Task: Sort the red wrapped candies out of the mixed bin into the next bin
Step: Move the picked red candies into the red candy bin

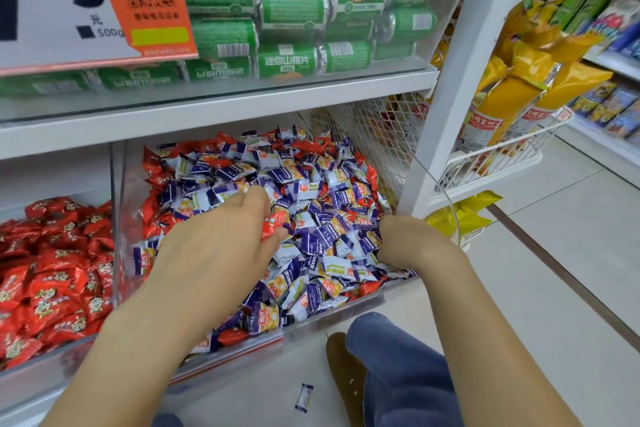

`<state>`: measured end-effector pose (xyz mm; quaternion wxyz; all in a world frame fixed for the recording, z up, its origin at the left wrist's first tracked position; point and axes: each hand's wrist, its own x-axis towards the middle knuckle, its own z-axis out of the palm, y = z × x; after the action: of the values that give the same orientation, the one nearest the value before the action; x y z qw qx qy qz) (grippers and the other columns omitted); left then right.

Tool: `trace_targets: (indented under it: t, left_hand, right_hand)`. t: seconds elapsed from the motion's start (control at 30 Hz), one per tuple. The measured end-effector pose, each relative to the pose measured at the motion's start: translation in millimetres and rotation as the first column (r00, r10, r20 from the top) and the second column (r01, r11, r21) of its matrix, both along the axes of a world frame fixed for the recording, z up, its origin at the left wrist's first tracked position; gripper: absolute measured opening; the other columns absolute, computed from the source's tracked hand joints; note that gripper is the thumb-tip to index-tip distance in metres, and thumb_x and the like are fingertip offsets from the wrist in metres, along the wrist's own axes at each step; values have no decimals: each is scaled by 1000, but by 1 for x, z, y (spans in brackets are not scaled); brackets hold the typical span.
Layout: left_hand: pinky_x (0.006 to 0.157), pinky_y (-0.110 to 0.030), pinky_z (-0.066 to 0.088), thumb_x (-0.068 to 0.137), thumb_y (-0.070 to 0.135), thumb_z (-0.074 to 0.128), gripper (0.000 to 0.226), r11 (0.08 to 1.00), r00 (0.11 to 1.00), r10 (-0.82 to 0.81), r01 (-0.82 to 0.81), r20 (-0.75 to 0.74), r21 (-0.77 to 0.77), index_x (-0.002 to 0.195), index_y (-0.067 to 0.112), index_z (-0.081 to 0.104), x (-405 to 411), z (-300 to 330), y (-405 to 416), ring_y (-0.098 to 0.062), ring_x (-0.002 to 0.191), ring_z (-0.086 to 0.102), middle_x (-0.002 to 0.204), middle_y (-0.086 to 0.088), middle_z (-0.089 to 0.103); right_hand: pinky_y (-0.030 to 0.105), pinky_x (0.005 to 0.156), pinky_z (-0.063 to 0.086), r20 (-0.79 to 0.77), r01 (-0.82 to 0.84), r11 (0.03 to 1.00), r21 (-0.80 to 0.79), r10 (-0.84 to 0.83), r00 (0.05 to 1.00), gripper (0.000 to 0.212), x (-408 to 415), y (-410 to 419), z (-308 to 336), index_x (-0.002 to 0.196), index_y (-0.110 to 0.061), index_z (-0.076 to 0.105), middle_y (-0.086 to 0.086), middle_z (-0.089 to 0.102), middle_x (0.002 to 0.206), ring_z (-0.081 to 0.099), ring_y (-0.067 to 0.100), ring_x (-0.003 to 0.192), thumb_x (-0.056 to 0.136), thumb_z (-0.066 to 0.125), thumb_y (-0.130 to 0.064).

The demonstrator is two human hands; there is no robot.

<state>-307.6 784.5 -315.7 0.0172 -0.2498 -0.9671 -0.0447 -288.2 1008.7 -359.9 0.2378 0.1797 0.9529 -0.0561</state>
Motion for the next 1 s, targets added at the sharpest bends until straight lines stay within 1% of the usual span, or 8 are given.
trace_targets:
  t: [0.1, 0.17, 0.27, 0.4, 0.53, 0.63, 0.77, 1.0]
  left_hand:
    - [44, -20, 28, 94, 56, 29, 28, 999, 1000, -12, 11, 6, 34, 107, 31, 32, 2, 2, -3, -10, 67, 46, 95, 15, 40]
    - [45, -20, 28, 93, 56, 30, 29, 997, 1000, -13, 13, 1, 71, 107, 31, 32, 3, 3, -4, -11, 68, 46, 93, 15, 40]
    - [47, -18, 30, 92, 56, 32, 27, 988, 1000, 1, 1, -10, 152, 103, 31, 33, 4, 6, -8, -10, 69, 46, 89, 15, 39]
    - [50, -25, 40, 89, 53, 36, 28, 942, 999, 34, -18, -42, 336, 105, 30, 42, 3, 7, -17, -10, 65, 53, 86, 13, 51]
    - [60, -29, 42, 91, 38, 47, 24, 875, 998, 62, -41, -28, 482, 113, 33, 52, 1, 7, -26, -5, 63, 54, 92, 16, 57]
    - [61, -25, 34, 87, 30, 52, 19, 837, 991, 134, -100, -24, 538, 106, 31, 56, -1, 6, -37, -1, 68, 51, 93, 13, 58]
    - [56, -14, 32, 88, 29, 54, 8, 832, 979, 201, -157, -24, 532, 94, 24, 56, -3, 6, -49, 0, 66, 48, 76, 11, 54]
    - [52, -17, 34, 82, 49, 62, 28, 833, 965, 256, -195, -49, 518, 79, 24, 52, -4, 4, -52, -5, 60, 48, 63, 7, 54]
  right_hand:
    - [30, 65, 38, -130, 40, 995, -87, -51, 990, 10, 1, 1, 1, 98, -7, 45, 5, 48, 81, 49, 26, 81, 88, 47, -6]
    - [29, 60, 38, -208, 40, 984, -172, -76, 975, 28, 2, -1, 3, 113, -6, 49, 7, 54, 86, 50, 26, 79, 86, 47, -3]
    - [27, 51, 35, -333, -35, 958, -286, -65, 941, 37, 2, -7, 12, 123, -17, 49, 1, 53, 78, 50, 19, 69, 88, 48, -6]
    - [36, 74, 47, -524, -183, 855, -485, -117, 843, 24, 4, -22, 28, 115, -23, 51, -5, 59, 80, 59, 18, 77, 94, 53, -36]
    - [33, 60, 41, -548, -194, 822, -535, -163, 820, 27, 3, -35, 30, 91, -24, 54, -6, 52, 62, 51, 13, 58, 85, 61, -49]
    - [27, 61, 38, -566, -108, 851, -514, -241, 788, 44, 0, -33, 29, 89, -21, 54, -12, 45, 62, 52, 11, 66, 73, 69, -59]
    - [20, 47, 34, -639, -98, 850, -517, -307, 705, 32, -3, -34, 31, 70, -23, 51, -8, 50, 52, 48, 2, 47, 76, 75, -42]
    - [25, 58, 45, -668, -152, 866, -476, -244, 703, 7, -1, -47, 30, 90, -33, 68, -8, 66, 77, 60, 10, 65, 86, 66, -27]
